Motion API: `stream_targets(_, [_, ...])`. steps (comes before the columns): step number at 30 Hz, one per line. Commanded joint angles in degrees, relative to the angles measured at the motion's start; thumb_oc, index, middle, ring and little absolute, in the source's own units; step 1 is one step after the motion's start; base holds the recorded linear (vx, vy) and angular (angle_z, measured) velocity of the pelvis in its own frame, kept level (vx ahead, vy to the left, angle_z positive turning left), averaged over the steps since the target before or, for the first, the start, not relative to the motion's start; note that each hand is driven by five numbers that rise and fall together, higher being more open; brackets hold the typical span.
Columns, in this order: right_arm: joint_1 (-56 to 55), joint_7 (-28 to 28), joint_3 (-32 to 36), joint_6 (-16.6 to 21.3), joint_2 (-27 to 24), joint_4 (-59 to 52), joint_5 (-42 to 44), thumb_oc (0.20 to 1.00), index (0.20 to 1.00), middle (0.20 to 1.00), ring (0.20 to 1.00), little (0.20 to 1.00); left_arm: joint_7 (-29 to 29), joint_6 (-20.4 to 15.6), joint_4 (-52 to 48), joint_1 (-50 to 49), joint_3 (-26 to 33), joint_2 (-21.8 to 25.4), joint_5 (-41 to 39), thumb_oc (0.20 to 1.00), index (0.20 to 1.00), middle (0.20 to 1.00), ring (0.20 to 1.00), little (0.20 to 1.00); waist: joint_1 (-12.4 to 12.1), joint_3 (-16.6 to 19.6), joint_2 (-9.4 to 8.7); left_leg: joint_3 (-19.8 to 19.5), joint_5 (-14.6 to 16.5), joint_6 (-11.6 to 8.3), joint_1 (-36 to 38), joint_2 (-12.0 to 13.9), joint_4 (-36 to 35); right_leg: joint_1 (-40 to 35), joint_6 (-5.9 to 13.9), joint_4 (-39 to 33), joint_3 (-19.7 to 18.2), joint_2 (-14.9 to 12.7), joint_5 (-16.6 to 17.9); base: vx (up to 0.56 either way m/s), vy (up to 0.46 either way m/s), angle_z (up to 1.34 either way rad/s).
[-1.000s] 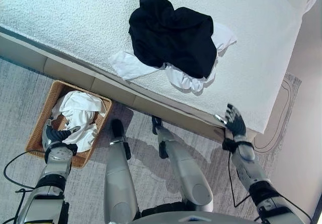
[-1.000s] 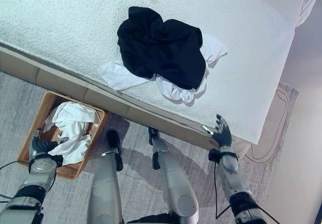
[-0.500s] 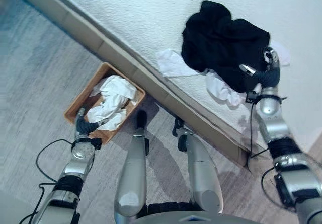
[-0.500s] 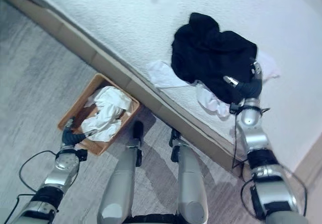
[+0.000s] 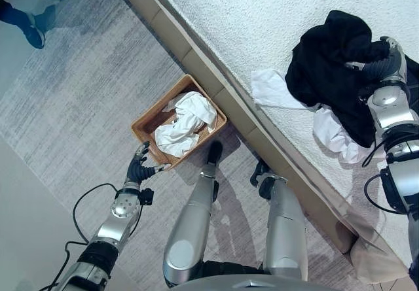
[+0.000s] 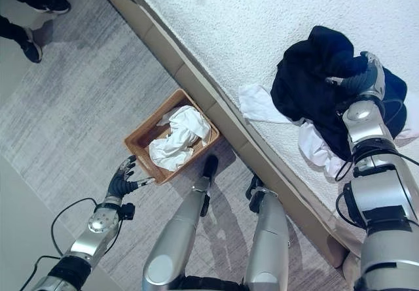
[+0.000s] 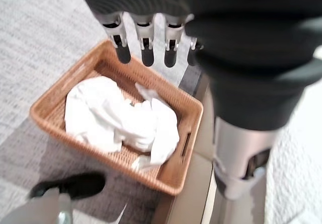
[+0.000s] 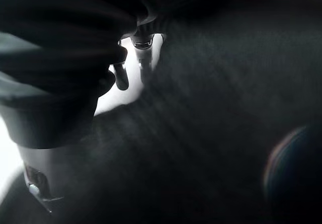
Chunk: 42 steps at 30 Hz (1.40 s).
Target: Pick up clothes into the bucket
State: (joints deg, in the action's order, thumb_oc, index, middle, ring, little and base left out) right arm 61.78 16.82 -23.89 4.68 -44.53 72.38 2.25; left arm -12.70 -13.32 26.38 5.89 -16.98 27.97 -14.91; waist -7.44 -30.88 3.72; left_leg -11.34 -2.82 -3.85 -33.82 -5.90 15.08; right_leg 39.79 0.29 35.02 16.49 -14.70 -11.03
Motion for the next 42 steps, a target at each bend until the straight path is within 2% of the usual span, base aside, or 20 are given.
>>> stream_targets(1, [2.3,-5.65,-6.76,-1.2,-5.99,0.83,-5.82,0.507,0.507,0.507,0.507,0.507,1.98,-1.48,-2.93,-1.39,-0.6,0.49,-1.38,1.0,1.0,1.0,1.0,1.0,0.97,1.08,3.17,-3.0,-0.21,-0.89,0.18,1.65,-0.8,-3.45,4.64,1.11,-0.46,-1.67,-1.46,0.01,-0.045,0.13])
stream_targets(2, [2.54,-5.82,-7.13,-1.46,-5.81,1.82,-6.61,0.282,0.282,0.282,0.282,0.282,2.28,-1.27,-2.45,-0.94,-0.89,0.19,-1.34,1.0,1.0,1.0,1.0,1.0,1.0,1.08,3.21,-3.17,-0.52,-0.94,0.34,1.63,-1.32,-3.55,4.69,0.82,-0.29,-1.81,-1.38,0.01,-0.034,0.14])
stream_targets(3, [2.96,-5.93,-7.48,-1.37,-5.8,1.62,-6.94,0.2,0.2,0.2,0.2,0.2,2.32,-1.21,-2.55,-0.6,-1.15,0.12,-1.45,1.0,1.0,1.0,1.0,1.0,1.07,1.08,3.18,-3.21,-0.62,-0.91,0.45,1.67,-1.58,-3.64,4.77,0.6,-0.2,-1.86,-1.31,0.01,-0.022,0.15])
stream_targets(8, [5.24,-5.39,-8.58,-1.21,-5.64,1.32,-7.22,0.2,0.2,0.2,0.2,0.2,2.51,-0.86,-1.76,2.02,-1.94,-0.49,-1.42,1.0,1.0,1.0,1.0,1.0,1.43,1.08,2.62,-2.67,-0.33,-0.53,1.01,1.72,-1.78,-3.94,5.28,-0.66,-0.88,-1.47,-0.33,0.01,0.0,0.05])
stream_targets(14, [11.24,-4.37,-11.83,-0.63,-7.14,-1.72,-6.1,0.2,0.2,0.2,0.2,0.2,2.46,-0.96,-1.64,3.23,-1.31,0.37,-1.92,1.0,1.0,1.0,1.0,1.0,2.13,1.08,0.74,-0.89,1.05,-0.2,1.05,2.09,0.0,-4.61,5.8,-3.34,-3.04,-0.11,1.77,-0.01,0.055,-0.1])
stream_targets(15, [12.46,-4.07,-12.37,-0.49,-7.49,-3.16,-5.9,0.2,0.2,0.2,0.2,0.2,2.48,-0.95,-1.45,3.65,-1.03,0.65,-1.88,1.0,1.0,1.0,1.0,1.0,2.25,1.08,0.51,-0.43,-0.3,-0.09,-0.09,2.27,0.21,-3.96,5.47,-4.53,-3.04,0.21,4.01,-0.08,0.114,-0.33])
stream_targets(19, [16.57,-2.67,-14.38,0.04,-8.81,-8.61,-4.45,0.2,0.2,0.2,0.2,0.2,2.41,-0.96,-1.11,3.31,0.43,1.85,-1.79,1.0,1.0,1.0,1.0,1.0,3.28,1.08,-1.87,1.96,1.92,0.27,0.96,2.83,3.29,-5.39,5.77,-5.49,-5.46,1.18,5.17,-0.02,0.097,-0.35])
stream_targets(20, [16.59,-2.67,-14.4,0.03,-8.8,-8.6,-4.44,0.2,0.2,0.2,0.2,0.2,2.41,-0.96,-1.11,3.3,0.44,1.84,-1.78,1.0,1.0,1.0,1.0,1.0,3.25,1.08,-1.88,2.01,1.95,0.28,0.95,2.84,3.32,-5.36,5.77,-5.48,-5.51,1.19,5.17,0.0,0.079,-0.38])
stream_targets(22, [19.41,-1.37,-15.32,0.34,-10.21,-14.8,-3.39,0.2,0.2,0.2,0.2,0.2,2.5,-1.0,-0.36,3.52,1.15,2.9,-1.6,1.0,1.0,1.0,1.0,1.0,4.19,1.08,-3.75,3.98,3.72,0.47,3.55,3.26,4.94,-8.39,6.15,-7.13,-7.35,1.83,5.92,0.0,0.136,-0.41])
stream_targets(25, [20.85,-0.74,-15.99,0.46,-11.5,-19.71,-3.92,0.2,0.2,0.2,0.2,0.2,2.46,-1.12,-0.77,3.31,2.14,3.88,-1.46,1.0,1.0,1.0,1.0,1.0,4.89,1.08,-4.84,5.4,4.83,0.55,5.98,3.69,5.59,-10.66,6.54,-8.26,-8.68,2.39,6.48,-0.01,0.117,-0.47])
stream_targets(26, [21.62,-0.22,-16.11,0.8,-12.03,-22.77,-3.92,0.2,0.2,0.2,0.2,0.2,2.46,-1.26,-0.72,3.54,2.76,4.53,-1.47,1.0,1.0,1.0,1.0,1.0,5.5,1.09,-5.8,6.72,5.82,0.75,7.85,3.99,6.41,-12.39,6.75,-9.14,-10.0,2.84,7.12,-0.01,0.113,-0.57])
stream_targets(34, [19.97,-0.65,-15.81,2.33,-14.98,-36.93,-4.15,0.2,0.2,0.2,0.2,0.2,2.01,-2.42,-4.43,7.51,5.68,9.06,-0.9,1.0,1.0,1.0,1.0,1.0,8.08,5.86,-9.52,13.71,8.41,1.57,14.85,6.07,5.18,-17.68,8.66,-17.97,-15.8,5.8,12.07,0.0,0.099,-0.61])
stream_targets(36, [19.22,-1.19,-15.63,2.4,-15.34,-38.26,-4.01,0.2,0.2,0.2,0.2,0.2,2.04,-2.47,-5.15,7.88,6.11,9.32,-0.94,1.0,1.0,1.0,1.0,1.0,8.21,6.55,-9.83,14.37,8.51,1.58,15.62,6.29,4.76,-18.42,8.8,-19.27,-16.14,6.07,12.56,0.02,0.025,-0.47])
stream_targets(39, [16.29,-3.65,-15.15,3.01,-16.35,-41.8,-1.81,0.2,0.2,0.2,0.2,0.2,2.33,-3.08,-9.99,10.57,6.59,10.06,-2.19,1.0,1.0,1.0,1.0,1.0,8.79,9.87,-10.89,16.94,8.84,1.64,19.58,6.97,2.13,-22.28,9.55,-24.36,-17.17,6.99,14.38,0.05,0.006,-0.34])
stream_targets(42, [14.8,-5.13,-14.96,3.39,-16.38,-43.06,-0.36,0.2,0.2,0.2,0.2,0.2,2.64,-3.01,-11.8,12.55,5.83,9.93,-2.75,1.0,1.0,1.0,1.0,1.0,8.93,11.59,-10.96,17.81,8.76,1.61,21.39,7.15,0.99,-23.98,9.83,-25.73,-17.43,7.11,14.56,0.05,-0.006,-0.25])
